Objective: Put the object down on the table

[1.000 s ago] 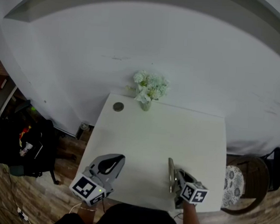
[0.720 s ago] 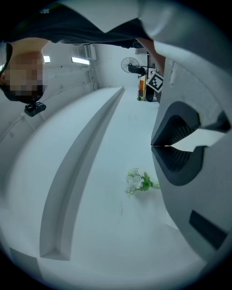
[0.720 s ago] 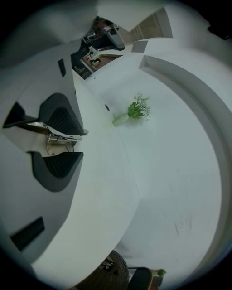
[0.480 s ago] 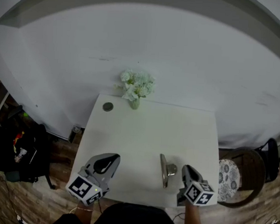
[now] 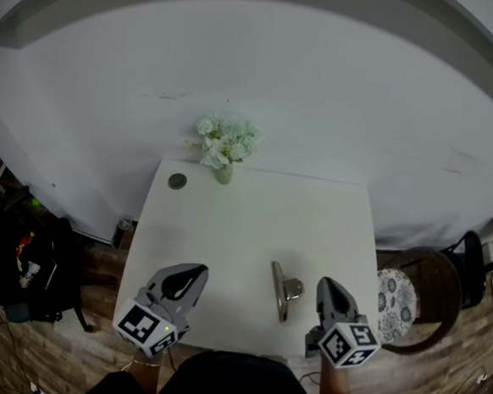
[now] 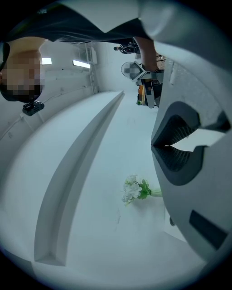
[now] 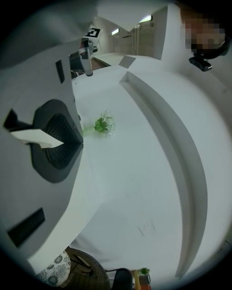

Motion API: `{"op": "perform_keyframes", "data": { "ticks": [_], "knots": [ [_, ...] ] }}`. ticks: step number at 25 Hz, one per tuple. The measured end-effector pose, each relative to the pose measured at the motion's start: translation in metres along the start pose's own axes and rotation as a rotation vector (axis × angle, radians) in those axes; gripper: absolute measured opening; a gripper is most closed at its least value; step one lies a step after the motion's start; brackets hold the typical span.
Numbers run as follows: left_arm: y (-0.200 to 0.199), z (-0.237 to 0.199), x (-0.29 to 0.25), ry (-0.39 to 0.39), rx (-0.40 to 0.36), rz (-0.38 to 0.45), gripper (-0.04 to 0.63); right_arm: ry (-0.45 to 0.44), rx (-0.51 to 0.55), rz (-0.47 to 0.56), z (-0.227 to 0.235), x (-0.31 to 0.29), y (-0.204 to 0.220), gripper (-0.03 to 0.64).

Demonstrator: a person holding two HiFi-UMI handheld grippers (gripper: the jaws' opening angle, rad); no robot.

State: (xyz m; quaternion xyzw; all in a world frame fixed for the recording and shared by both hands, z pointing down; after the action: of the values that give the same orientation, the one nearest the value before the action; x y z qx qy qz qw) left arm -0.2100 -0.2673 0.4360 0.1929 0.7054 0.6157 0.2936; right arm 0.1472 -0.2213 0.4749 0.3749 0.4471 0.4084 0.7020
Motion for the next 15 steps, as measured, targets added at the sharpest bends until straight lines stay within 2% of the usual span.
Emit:
{"op": "perform_keyframes", "data": {
  "ticks": [15],
  "knots": [
    [0.0004, 0.0009, 0.0018, 0.0, 0.02, -0.005, 0.0, -0.016, 0.042, 0.002, -0.0087, 0.0025, -0.0068, -0.003]
  ]
}}
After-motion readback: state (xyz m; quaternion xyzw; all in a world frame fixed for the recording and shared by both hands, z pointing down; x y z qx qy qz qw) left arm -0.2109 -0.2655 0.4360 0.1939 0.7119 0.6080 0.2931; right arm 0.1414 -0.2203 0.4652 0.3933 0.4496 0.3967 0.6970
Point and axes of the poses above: the fingertips, and each gripper's own axes: x backward along the fingers, z to its right, y out of its underside, the point moved 10 cm from there along x, backward along the fingers, and after that the axes turned 5 degrees about -z, right-handed, at the moved point
